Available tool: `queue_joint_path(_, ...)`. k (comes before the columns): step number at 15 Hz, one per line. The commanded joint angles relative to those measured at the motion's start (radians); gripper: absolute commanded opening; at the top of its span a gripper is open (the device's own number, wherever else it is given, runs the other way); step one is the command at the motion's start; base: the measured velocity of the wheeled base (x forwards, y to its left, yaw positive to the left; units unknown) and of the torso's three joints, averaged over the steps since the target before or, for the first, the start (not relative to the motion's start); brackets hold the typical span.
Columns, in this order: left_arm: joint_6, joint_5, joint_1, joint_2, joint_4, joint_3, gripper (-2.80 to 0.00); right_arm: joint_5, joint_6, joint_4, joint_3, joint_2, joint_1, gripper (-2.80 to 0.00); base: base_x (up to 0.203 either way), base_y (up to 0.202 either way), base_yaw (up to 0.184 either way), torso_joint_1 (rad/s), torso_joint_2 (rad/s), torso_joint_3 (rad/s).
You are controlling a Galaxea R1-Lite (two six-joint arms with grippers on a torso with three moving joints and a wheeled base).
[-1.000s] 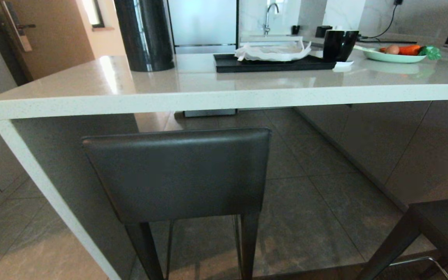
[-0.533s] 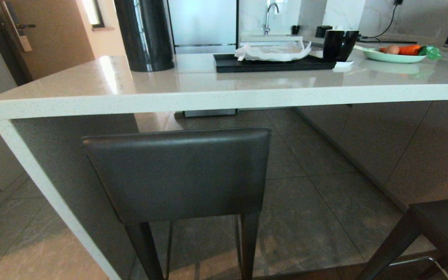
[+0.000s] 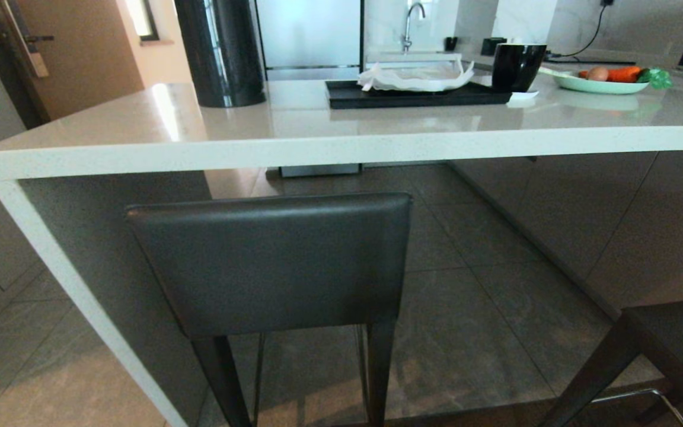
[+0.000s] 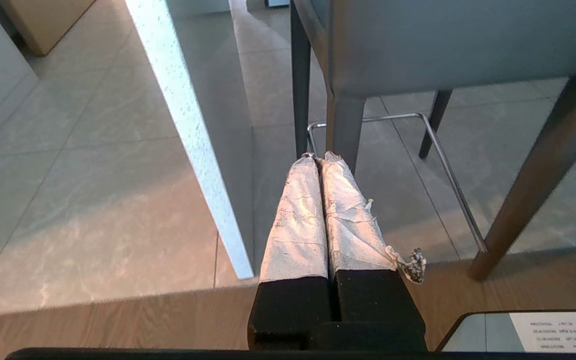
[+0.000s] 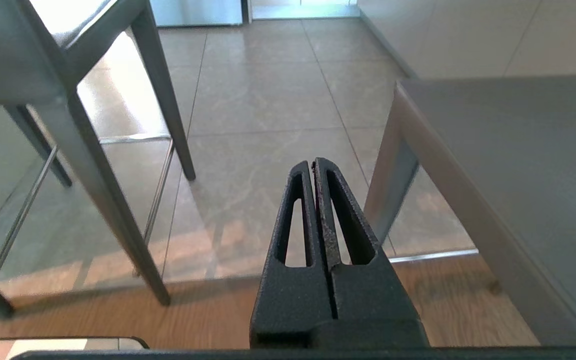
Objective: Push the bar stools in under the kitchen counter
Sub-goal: Push the gray chair back under the dining table
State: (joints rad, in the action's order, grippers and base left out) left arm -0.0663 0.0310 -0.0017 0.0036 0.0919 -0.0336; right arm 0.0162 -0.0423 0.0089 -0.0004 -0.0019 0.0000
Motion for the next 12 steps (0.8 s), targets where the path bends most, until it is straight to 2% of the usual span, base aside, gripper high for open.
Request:
queue_joint_path(1,0.000,0.000,0.000,0.004,0.002,0.000,-2.80,0.001,-0.001,0.000,0.000,0.002,0.000,-2.80,-0.164,0.000,-0.003,0.012,0.00,-0.002)
queue_joint_path(12,0.000,-0.002,0.000,0.003,0.002,0.001,-2.80,0.001,-0.001,-0.001,0.000,0.002,0.000,-2.80,-0.199,0.000,-0.001,0.002,0.00,0.003)
